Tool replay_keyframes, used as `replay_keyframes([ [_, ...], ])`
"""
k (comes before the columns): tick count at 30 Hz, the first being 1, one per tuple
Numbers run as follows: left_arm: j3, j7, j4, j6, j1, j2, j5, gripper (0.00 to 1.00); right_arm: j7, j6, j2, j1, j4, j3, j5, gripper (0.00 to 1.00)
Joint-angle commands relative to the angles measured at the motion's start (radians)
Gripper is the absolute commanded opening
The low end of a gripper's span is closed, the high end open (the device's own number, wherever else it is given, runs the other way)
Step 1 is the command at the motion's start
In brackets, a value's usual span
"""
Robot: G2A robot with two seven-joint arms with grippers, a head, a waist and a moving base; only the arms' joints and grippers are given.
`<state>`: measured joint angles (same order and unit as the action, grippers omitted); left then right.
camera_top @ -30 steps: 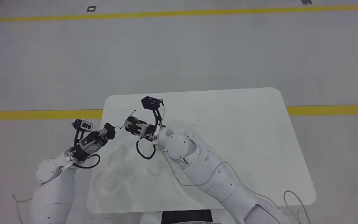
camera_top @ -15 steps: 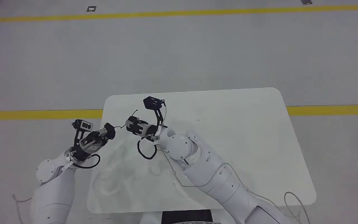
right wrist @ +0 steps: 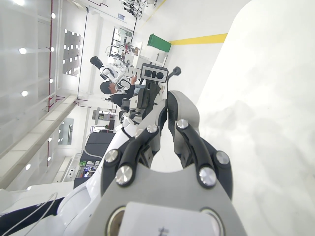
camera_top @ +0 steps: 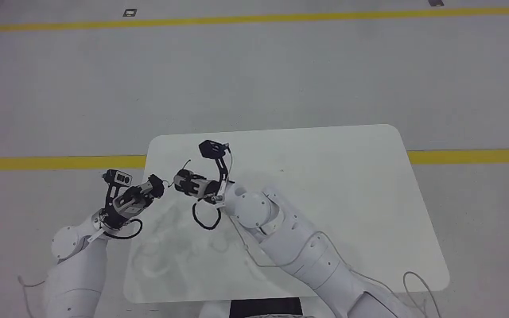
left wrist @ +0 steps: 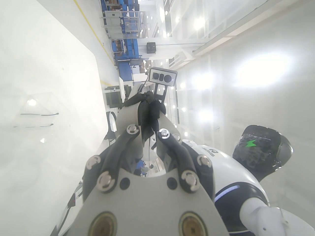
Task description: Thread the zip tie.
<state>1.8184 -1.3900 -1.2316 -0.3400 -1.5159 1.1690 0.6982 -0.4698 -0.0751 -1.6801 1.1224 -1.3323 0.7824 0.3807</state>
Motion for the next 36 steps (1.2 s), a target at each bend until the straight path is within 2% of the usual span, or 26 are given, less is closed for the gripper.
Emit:
replay_keyframes([
  [1,0.000,0.000,0.000,0.000,0.000,0.000,0.000,0.00,-0.002,-0.003,-0.001,-0.001,0.005,-0.004,-0.007,0.00],
  [15,0.000,0.000,0.000,0.000,0.000,0.000,0.000,0.00,0.026,0.009,-0.006,0.006,0.018,-0.013,-0.057,0.00],
  [23,0.000,0.000,0.000,0.000,0.000,0.000,0.000,0.00,0.079,0.009,0.000,0.023,-0.009,0.004,-0.034,0.00],
  [32,0.000,0.000,0.000,0.000,0.000,0.000,0.000,0.00,0.081,-0.002,0.006,0.031,-0.027,0.009,-0.012,0.00],
  [36,-0.015,0.046,-0.024,0.019,-0.008,-0.001,-0.007,0.00,0.079,-0.005,0.008,0.030,-0.028,0.011,-0.012,0.00],
])
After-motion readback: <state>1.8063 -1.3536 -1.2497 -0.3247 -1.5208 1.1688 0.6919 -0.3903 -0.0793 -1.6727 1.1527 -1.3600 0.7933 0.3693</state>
